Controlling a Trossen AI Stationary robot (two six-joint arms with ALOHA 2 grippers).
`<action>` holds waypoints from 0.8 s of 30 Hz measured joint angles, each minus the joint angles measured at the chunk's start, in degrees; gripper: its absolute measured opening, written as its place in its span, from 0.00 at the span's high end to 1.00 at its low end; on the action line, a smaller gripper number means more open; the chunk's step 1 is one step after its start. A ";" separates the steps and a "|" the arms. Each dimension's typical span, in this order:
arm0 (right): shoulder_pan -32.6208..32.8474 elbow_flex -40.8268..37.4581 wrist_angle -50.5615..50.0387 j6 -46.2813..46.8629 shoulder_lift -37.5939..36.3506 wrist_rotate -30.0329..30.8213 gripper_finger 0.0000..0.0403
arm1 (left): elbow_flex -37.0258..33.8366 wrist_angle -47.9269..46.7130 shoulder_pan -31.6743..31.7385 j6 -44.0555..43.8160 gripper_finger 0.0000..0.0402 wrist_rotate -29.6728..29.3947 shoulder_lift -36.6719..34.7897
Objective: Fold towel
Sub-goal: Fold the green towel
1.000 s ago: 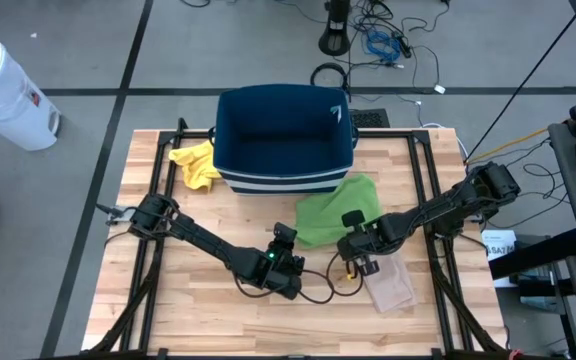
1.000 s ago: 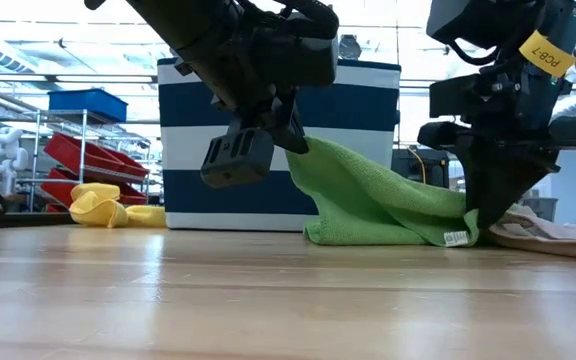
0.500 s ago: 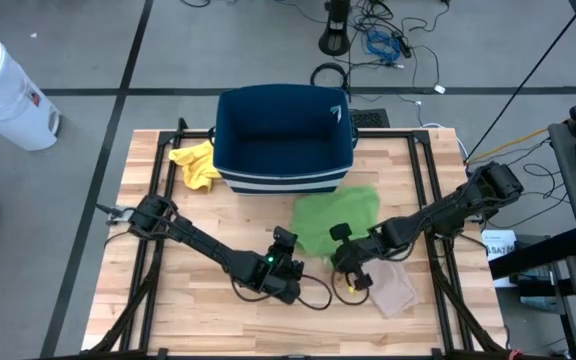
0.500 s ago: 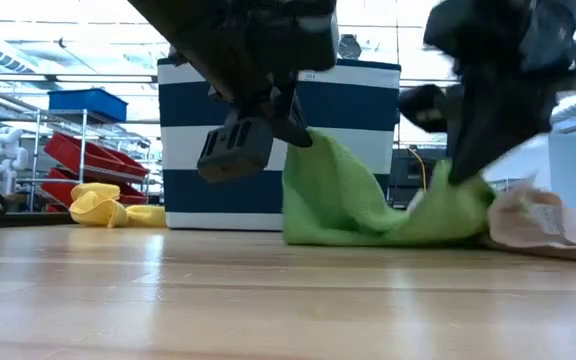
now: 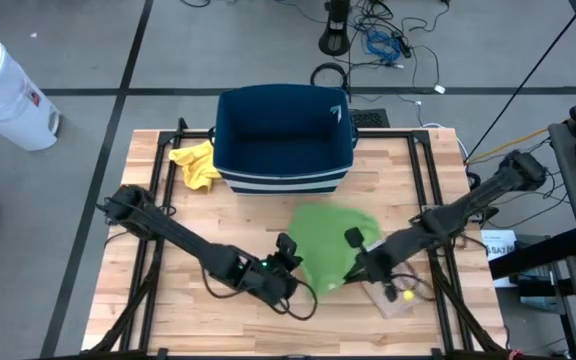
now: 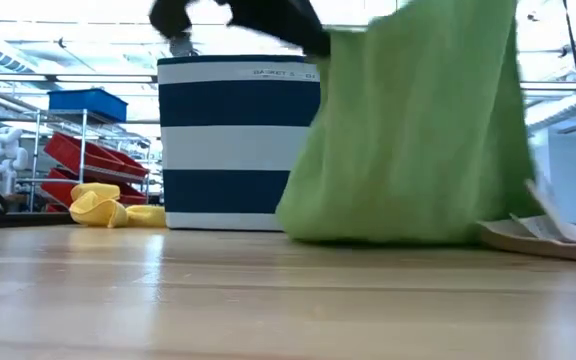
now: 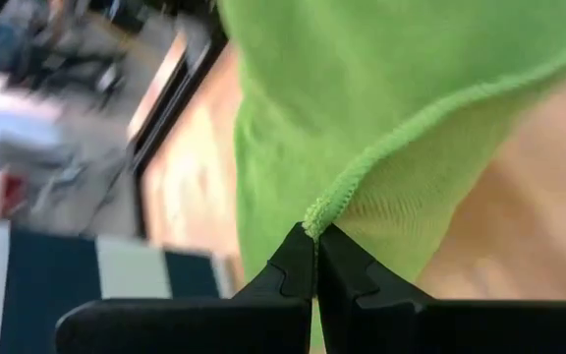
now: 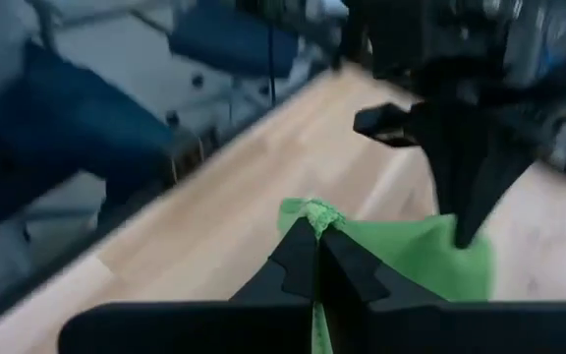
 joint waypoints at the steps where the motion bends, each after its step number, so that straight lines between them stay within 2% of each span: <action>1: 0.58 0.00 0.74 -0.62 -1.52 0.00 1.00 | 0.00 -0.01 0.18 0.61 1.00 2.72 -1.45; 6: 3.32 0.00 3.49 -3.35 -8.87 -0.36 1.00 | -0.01 -1.05 0.37 1.21 1.00 14.35 -9.58; 8: 4.09 0.00 3.29 -3.80 -11.71 -0.93 1.00 | 0.01 -3.09 -0.10 1.00 1.00 16.93 -13.14; 13: 4.30 0.00 1.14 -3.13 -16.90 -0.85 1.00 | 0.03 -11.42 -1.07 -3.32 1.00 17.17 -20.81; 20: 4.26 0.18 2.62 -8.16 -18.78 -0.72 1.00 | 0.03 -11.64 -3.92 -4.51 1.00 17.29 -26.08; 24: 3.59 2.03 2.27 -11.99 -18.66 -0.76 1.00 | 0.03 -11.57 -5.14 -2.93 1.00 14.23 -26.72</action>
